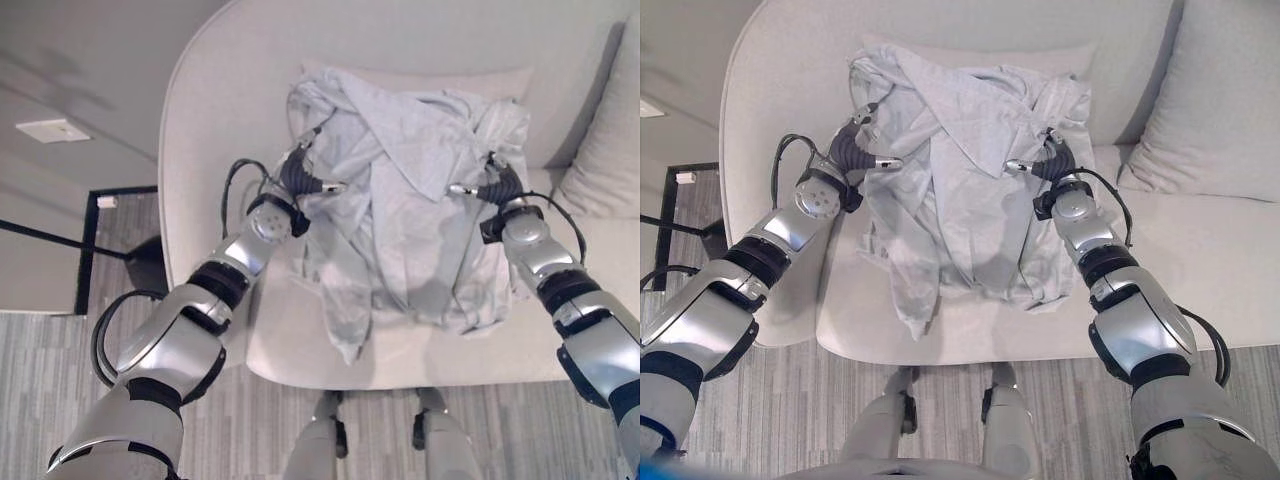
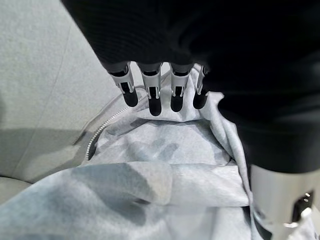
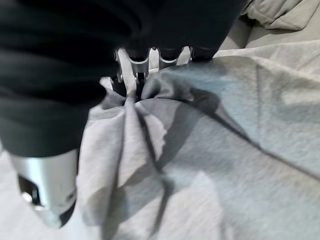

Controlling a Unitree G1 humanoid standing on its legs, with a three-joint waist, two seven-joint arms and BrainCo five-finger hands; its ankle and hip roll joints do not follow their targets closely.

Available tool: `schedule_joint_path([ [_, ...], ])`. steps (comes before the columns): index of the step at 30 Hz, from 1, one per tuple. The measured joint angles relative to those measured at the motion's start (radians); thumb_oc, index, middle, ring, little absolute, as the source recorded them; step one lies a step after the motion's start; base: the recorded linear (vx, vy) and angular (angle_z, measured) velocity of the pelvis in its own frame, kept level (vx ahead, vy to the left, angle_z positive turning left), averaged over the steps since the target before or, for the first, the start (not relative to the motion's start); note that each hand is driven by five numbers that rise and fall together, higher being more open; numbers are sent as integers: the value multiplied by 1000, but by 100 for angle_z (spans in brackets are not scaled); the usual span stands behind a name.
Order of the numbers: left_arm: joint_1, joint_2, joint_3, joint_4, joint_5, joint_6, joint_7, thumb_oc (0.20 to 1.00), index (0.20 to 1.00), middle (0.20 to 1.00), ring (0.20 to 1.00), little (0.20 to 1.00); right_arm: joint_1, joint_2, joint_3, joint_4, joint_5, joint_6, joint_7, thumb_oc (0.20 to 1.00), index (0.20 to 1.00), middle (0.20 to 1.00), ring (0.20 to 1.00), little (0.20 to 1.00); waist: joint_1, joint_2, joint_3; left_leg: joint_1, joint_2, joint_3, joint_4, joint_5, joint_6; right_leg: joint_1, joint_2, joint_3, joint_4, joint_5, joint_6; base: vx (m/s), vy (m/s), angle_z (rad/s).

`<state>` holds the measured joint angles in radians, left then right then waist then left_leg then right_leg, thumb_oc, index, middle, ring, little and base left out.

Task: Hang the clothes on the sofa on the clothes rack.

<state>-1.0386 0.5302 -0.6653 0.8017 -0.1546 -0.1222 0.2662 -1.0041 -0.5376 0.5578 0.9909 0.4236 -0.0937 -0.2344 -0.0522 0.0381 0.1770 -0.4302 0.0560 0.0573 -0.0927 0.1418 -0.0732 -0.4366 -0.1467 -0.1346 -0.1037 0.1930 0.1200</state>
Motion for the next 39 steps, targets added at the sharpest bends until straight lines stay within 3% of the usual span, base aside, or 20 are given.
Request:
schedule_joint_path([
  [8,-43,5,-37,0,1,0,-2,1000,1000,1000,1000,1000,-1,-72,0,0,-33,-1,1,1000,1000,1000,1000,1000,-1,2,2,-15,-3,-10,0,0,0,-10,-2,-2,0,0,1,4,-10,3],
  [15,-148,23,-86,39,3,1,-10,1000,1000,1000,1000,1000,-31,-179,-2,9,-40,-12,1,1000,1000,1000,1000,1000,-29,7,49,-76,-8,-12,0,13,4,-68,-6,-2,0,7,4,6,-19,2],
  [31,-148,11,-86,13,3,1,-6,1000,1000,1000,1000,1000,-39,-186,0,112,-144,4,0,1000,1000,1000,1000,1000,-18,19,58,-76,-15,-15,0,17,8,-67,-14,-2,0,9,6,2,-17,1],
  [39,-149,-15,-86,-14,8,0,2,1000,1000,1000,1000,1000,-52,-175,3,124,-148,8,-1,1000,1000,1000,1000,1000,8,51,65,-90,-16,-17,0,18,9,-80,-14,-3,0,10,5,0,0,0],
])
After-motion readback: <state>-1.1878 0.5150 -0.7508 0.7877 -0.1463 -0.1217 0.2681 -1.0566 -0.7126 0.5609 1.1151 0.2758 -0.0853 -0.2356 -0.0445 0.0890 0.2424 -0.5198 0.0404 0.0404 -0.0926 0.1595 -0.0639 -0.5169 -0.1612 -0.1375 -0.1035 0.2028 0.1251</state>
